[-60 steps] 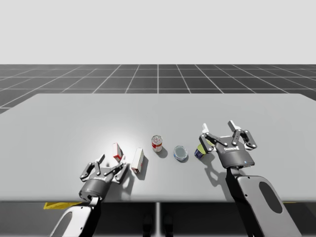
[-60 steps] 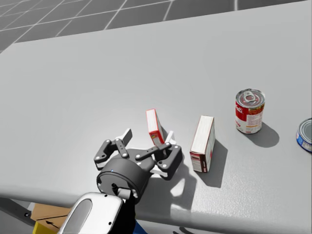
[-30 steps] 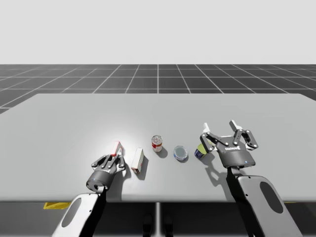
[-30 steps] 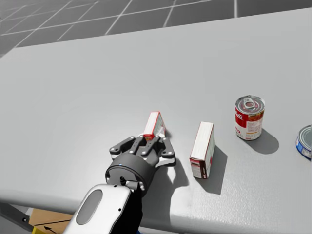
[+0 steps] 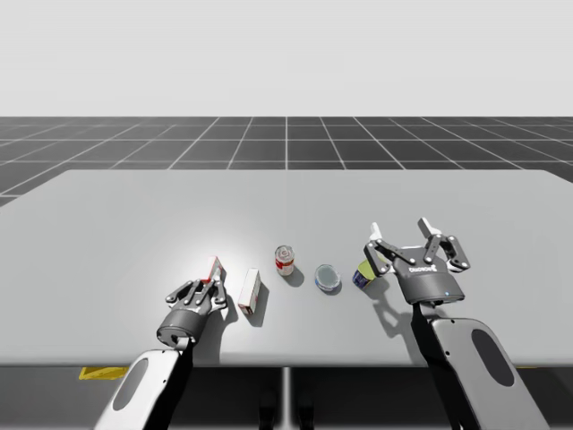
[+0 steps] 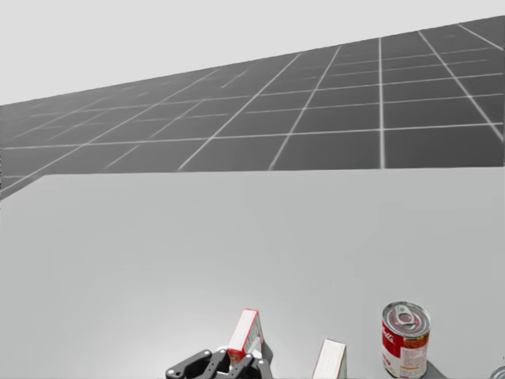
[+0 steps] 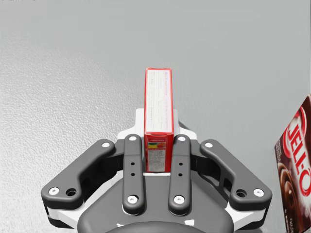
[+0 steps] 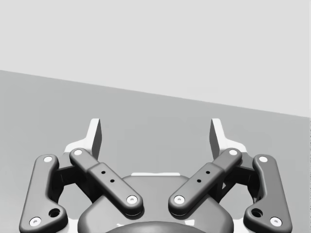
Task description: Lift the gelatin box off the table.
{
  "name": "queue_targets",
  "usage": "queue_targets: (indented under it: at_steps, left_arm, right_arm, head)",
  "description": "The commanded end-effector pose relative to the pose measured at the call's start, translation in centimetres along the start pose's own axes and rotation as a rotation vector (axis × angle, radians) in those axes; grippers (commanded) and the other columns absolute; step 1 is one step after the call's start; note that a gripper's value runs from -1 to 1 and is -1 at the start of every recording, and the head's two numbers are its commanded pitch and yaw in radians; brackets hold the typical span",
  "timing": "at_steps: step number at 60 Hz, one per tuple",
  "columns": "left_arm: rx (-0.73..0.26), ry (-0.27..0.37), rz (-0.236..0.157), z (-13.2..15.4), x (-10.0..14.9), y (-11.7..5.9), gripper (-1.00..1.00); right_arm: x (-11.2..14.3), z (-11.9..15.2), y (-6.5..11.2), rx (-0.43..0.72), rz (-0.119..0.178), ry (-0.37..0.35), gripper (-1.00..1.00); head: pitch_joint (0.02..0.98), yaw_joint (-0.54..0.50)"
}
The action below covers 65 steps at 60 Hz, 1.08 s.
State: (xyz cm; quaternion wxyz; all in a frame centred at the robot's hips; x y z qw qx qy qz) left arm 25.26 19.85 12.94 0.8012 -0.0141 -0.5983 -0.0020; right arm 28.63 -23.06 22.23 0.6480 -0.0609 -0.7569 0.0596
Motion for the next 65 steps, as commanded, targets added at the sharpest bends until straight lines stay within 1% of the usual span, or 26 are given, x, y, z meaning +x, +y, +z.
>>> queue_targets:
  at_steps: [1,12,14,18,22,27,28,31,34,39,40,44,46,47,51,53,59,61,65]
  left_arm:
    - [-0.066,0.036,-0.019,0.0,-1.2,-0.6,1.0]
    - [-0.069,0.029,-0.016,0.1,-1.0,-0.7,1.0]
    - [-0.066,0.018,-0.012,0.3,-0.6,-0.7,1.0]
    - [-0.072,-0.003,-0.016,0.8,0.3,-0.7,1.0]
    - [-0.086,-0.017,-0.028,1.3,1.2,-0.7,1.0]
    - [-0.102,-0.041,-0.052,1.9,2.4,-0.8,1.0]
    - [-0.106,-0.052,-0.062,2.2,2.9,-0.8,1.0]
    - [-0.111,-0.064,-0.07,2.5,3.5,-0.8,1.0]
    - [-0.113,-0.092,-0.088,3.0,4.7,-0.8,1.0]
    - [-0.116,-0.127,-0.101,3.6,6.2,-0.8,1.0]
    - [-0.118,-0.146,-0.107,3.9,7.1,-0.8,1.0]
    - [-0.118,-0.181,-0.119,4.3,8.5,-0.8,1.0]
    - [-0.116,-0.196,-0.128,4.4,9.1,-0.8,1.0]
    - [-0.112,-0.219,-0.146,4.6,9.9,-0.7,1.0]
    - [-0.11,-0.244,-0.156,4.7,11.0,-0.5,1.0]
    - [-0.102,-0.271,-0.175,4.9,12.1,-0.4,1.0]
    - [-0.093,-0.318,-0.191,5.3,14.2,-0.1,1.0]
    - [-0.085,-0.349,-0.199,5.5,15.5,0.0,1.0]
    - [-0.07,-0.391,-0.217,5.8,16.9,0.0,1.0]
  right_arm:
    - [-0.1,0.0,-0.1,-0.004,0.008,-0.004,-1.0]
    - [-0.2,-0.1,-0.1,-0.003,0.011,-0.004,-1.0]
    - [-0.2,-0.1,-0.2,-0.003,0.009,-0.004,-1.0]
    - [-0.2,-0.1,-0.2,-0.001,0.005,-0.001,-1.0]
    - [-0.2,-0.1,-0.2,0.001,0.002,0.002,-1.0]
    - [-0.2,-0.1,-0.2,0.003,0.0,0.002,-1.0]
    - [-0.2,-0.1,-0.3,0.002,0.001,0.001,-1.0]
    - [-0.2,-0.2,-0.3,0.0,0.0,0.001,-1.0]
    - [-0.2,-0.2,-0.3,0.0,-0.002,0.001,-1.0]
    - [-0.2,-0.2,-0.3,0.004,-0.007,0.001,-1.0]
    - [-0.2,-0.2,-0.4,0.007,-0.013,0.005,-1.0]
    - [-0.2,-0.3,-0.4,0.012,-0.028,0.016,-1.0]
    - [-0.2,-0.3,-0.5,0.007,-0.029,0.026,-1.0]
    - [-0.2,-0.3,-0.5,0.001,-0.025,0.033,-1.0]
    - [-0.2,-0.4,-0.7,-0.006,-0.033,0.044,-1.0]
    - [-0.2,-0.5,-0.7,-0.009,-0.038,0.052,-1.0]
    - [-0.2,-0.5,-0.7,-0.008,-0.039,0.053,-1.0]
    - [-0.2,-0.4,-0.7,0.0,-0.039,0.048,-1.0]
    - [-0.2,-0.5,-0.7,0.0,-0.04,0.051,-1.0]
  head:
    - [0.462,0.34]
    - [0.459,0.34]
    - [0.461,0.34]
    - [0.464,0.35]
    - [0.466,0.35]
    - [0.466,0.35]
    - [0.466,0.35]
    - [0.465,0.35]
    - [0.464,0.34]
    - [0.462,0.34]
    - [0.46,0.34]
    - [0.457,0.34]
    - [0.455,0.34]
    - [0.452,0.34]
    - [0.447,0.34]
    - [0.442,0.34]
    - [0.441,0.34]
    - [0.441,0.34]
    - [0.442,0.33]
